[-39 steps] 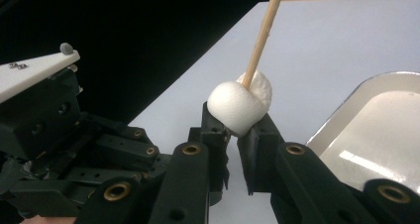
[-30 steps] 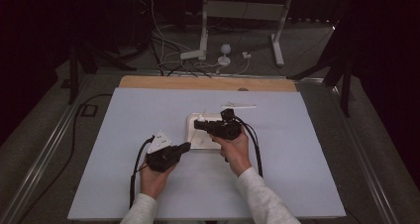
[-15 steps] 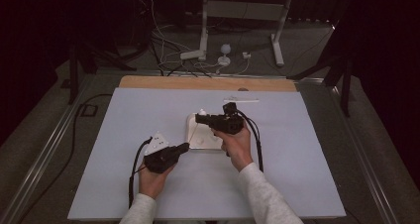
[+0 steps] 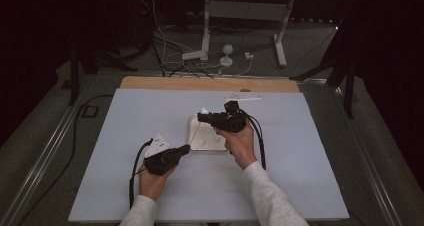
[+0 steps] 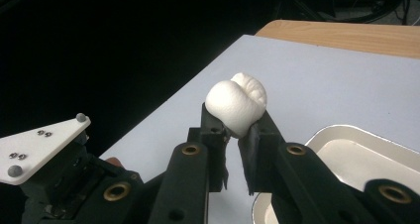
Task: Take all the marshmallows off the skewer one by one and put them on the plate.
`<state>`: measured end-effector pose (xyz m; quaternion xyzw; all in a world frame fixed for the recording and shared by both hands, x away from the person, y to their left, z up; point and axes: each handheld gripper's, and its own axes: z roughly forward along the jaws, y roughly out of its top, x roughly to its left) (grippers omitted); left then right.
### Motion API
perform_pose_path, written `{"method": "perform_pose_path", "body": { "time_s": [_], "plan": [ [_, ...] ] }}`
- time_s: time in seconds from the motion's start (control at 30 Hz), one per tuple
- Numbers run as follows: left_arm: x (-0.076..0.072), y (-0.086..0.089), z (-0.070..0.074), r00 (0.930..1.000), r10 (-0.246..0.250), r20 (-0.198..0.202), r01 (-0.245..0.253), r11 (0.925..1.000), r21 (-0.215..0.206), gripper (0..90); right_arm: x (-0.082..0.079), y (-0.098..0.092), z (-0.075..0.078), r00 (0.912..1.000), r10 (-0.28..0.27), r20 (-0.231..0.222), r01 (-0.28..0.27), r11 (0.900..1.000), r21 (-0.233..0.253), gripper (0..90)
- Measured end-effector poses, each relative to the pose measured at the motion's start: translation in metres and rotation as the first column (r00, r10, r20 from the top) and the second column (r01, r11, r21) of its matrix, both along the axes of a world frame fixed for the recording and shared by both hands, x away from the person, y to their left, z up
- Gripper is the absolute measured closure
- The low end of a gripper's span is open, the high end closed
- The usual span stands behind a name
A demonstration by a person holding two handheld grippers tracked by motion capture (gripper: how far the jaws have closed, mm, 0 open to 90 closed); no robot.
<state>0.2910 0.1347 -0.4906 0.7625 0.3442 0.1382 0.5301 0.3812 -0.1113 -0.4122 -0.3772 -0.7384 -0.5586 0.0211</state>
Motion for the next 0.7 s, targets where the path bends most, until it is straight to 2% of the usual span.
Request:
{"method": "perform_pose_path", "body": {
  "time_s": [0.23, 0.37, 0.4, 0.43, 0.47, 0.5, 0.53, 0.63, 0.7],
  "plan": [
    [-0.001, 0.002, 0.0, 1.0, 0.001, 0.006, -0.001, 1.0, -0.003, 90.0, 0.0, 0.0, 0.005, 0.9996, 0.003, 0.027, -0.003, 1.0, -0.017, 80.2],
    [-0.001, 0.002, -0.001, 1.0, -0.002, 0.006, 0.002, 1.0, -0.002, 90.0, 0.001, -0.001, 0.006, 0.9995, 0.004, 0.03, -0.003, 1.0, -0.011, 80.2],
    [-0.001, 0.003, -0.001, 1.0, -0.002, 0.005, 0.002, 1.0, 0.001, 90.0, 0.001, -0.001, 0.007, 0.9994, 0.002, 0.035, -0.001, 1.0, -0.012, 80.2],
    [-0.002, 0.002, -0.002, 1.0, 0.0, -0.002, 0.0, 0.9995, 0.031, 90.0, 0.001, -0.002, 0.008, 0.9992, 0.0, 0.04, 0.0, 1.0, -0.01, 80.9],
    [-0.002, 0.001, -0.006, 1.0, -0.002, -0.004, 0.003, 0.9975, 0.071, 90.0, 0.001, -0.004, 0.01, 0.9983, -0.019, 0.056, 0.019, 1.0, 0.003, 81.6],
    [-0.003, 0.002, -0.009, 0.9999, 0.002, -0.017, -0.001, 0.9974, 0.072, 90.0, 0.002, -0.01, 0.014, 0.9975, -0.04, 0.059, 0.038, 0.999, 0.034, 82.1],
    [-0.002, 0.004, -0.01, 0.9995, 0.011, -0.029, -0.009, 0.9984, 0.055, 90.0, 0.003, -0.015, 0.02, 0.997, -0.045, 0.063, 0.042, 0.998, 0.049, 82.1],
    [0.0, 0.005, -0.006, 0.9994, 0.029, -0.02, -0.028, 0.9989, 0.037, 90.0, 0.003, -0.025, 0.035, 0.9942, -0.033, 0.102, 0.035, 0.999, -0.019, 81.8],
    [0.0, 0.005, -0.006, 0.9988, 0.04, -0.028, -0.039, 0.9989, 0.025, 90.0, 0.002, -0.028, 0.036, 0.9932, -0.031, 0.112, 0.036, 0.998, -0.043, 81.5]
  ]
}}
